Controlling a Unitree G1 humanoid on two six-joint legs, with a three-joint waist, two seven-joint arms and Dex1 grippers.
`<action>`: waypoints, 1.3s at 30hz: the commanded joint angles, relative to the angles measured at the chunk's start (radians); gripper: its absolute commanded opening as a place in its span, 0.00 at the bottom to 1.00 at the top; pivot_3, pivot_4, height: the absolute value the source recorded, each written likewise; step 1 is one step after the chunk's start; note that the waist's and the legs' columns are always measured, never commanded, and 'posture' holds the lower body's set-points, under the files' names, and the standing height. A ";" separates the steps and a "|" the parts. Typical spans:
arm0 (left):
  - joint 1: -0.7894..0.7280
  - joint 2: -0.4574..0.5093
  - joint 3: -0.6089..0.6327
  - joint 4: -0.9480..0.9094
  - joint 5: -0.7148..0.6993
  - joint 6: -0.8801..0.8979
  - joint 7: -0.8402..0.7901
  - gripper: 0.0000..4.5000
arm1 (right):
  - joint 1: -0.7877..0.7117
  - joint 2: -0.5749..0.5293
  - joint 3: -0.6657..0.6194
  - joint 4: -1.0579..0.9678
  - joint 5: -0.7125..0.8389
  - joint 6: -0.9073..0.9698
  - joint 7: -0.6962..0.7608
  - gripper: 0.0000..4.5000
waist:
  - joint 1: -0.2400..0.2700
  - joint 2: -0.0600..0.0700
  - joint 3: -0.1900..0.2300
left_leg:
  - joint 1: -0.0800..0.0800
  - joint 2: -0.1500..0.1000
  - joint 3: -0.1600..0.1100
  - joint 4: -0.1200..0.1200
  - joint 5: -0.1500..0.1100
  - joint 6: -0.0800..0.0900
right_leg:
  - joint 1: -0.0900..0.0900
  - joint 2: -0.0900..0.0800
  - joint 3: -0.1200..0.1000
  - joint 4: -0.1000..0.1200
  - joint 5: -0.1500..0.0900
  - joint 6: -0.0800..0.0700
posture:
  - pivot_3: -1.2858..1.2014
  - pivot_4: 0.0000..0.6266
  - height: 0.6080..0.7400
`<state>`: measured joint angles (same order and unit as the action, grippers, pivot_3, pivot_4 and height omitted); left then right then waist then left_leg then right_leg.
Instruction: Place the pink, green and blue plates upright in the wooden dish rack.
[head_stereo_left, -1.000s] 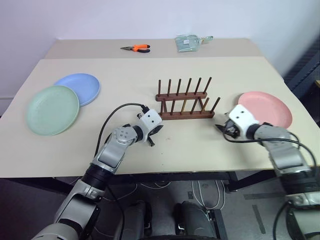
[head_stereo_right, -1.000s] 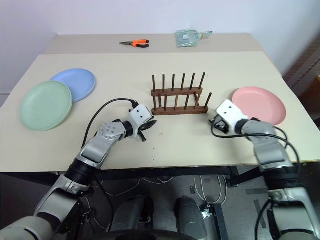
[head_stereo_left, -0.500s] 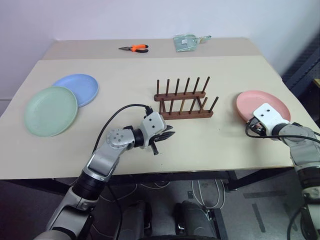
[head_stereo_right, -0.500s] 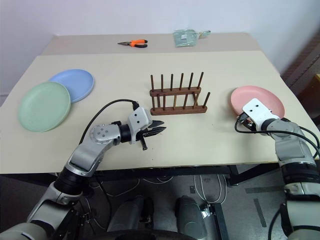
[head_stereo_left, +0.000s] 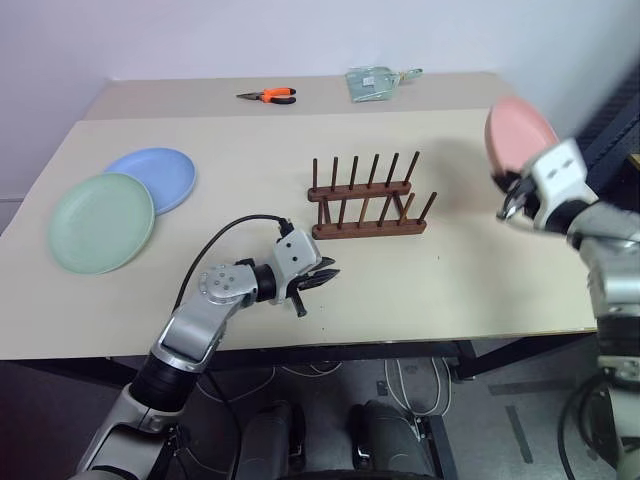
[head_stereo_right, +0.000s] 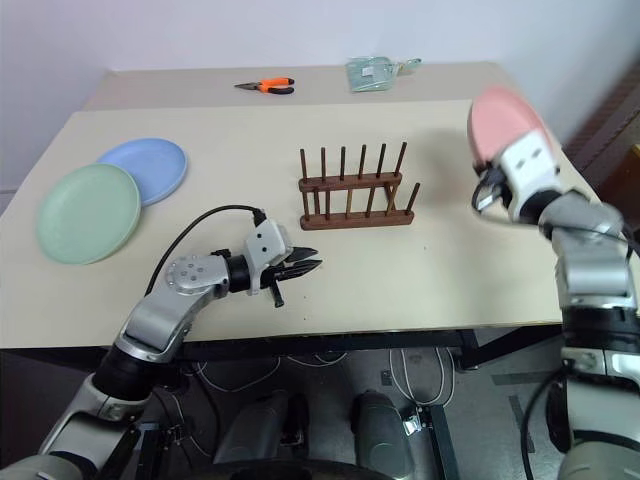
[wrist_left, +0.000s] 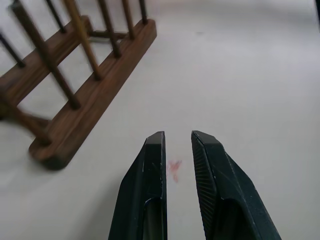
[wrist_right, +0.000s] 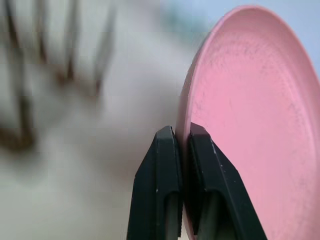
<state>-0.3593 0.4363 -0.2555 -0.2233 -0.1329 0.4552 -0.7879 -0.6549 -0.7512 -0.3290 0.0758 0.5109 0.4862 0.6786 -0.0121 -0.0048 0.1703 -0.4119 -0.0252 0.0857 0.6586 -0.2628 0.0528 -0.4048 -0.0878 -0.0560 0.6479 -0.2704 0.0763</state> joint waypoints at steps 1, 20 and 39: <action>-0.005 0.013 0.026 -0.023 -0.021 -0.010 -0.010 0.18 | -0.043 0.011 -0.134 -0.141 0.351 0.239 0.044 0.01 | 0.009 -0.001 0.000 | 0.000 0.000 -0.001 0.000 -0.001 0.002 | 0.001 0.000 -0.001 -0.001 0.000 0.000 | 0.52 0.24 1.00; 0.001 0.020 0.033 -0.047 -0.051 0.017 -0.001 0.18 | -0.111 0.117 -0.089 0.087 0.476 0.455 -0.088 0.01 | 0.016 0.000 0.000 | -0.011 0.000 0.000 0.002 -0.003 0.005 | -0.007 -0.003 -0.003 -0.004 0.002 0.001 | 0.52 0.24 1.00; -0.169 -0.148 0.533 0.079 -0.122 0.078 0.569 0.91 | -0.226 0.035 -0.002 0.044 0.054 -0.070 -0.085 0.75 | 0.001 0.000 0.000 | -0.015 -0.001 0.000 0.006 -0.001 0.003 | -0.009 -0.002 -0.004 -0.002 0.003 0.004 | 0.52 0.24 1.00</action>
<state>-0.5186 0.2706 0.1847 -0.1584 -0.2911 0.5547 -0.3341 -0.8422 -0.6877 -0.3183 0.1965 0.5824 0.4776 0.5740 -0.0106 -0.0047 0.1706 -0.4263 -0.0257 0.0853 0.6642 -0.2638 0.0555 -0.4143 -0.0894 -0.0598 0.6456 -0.2672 0.0805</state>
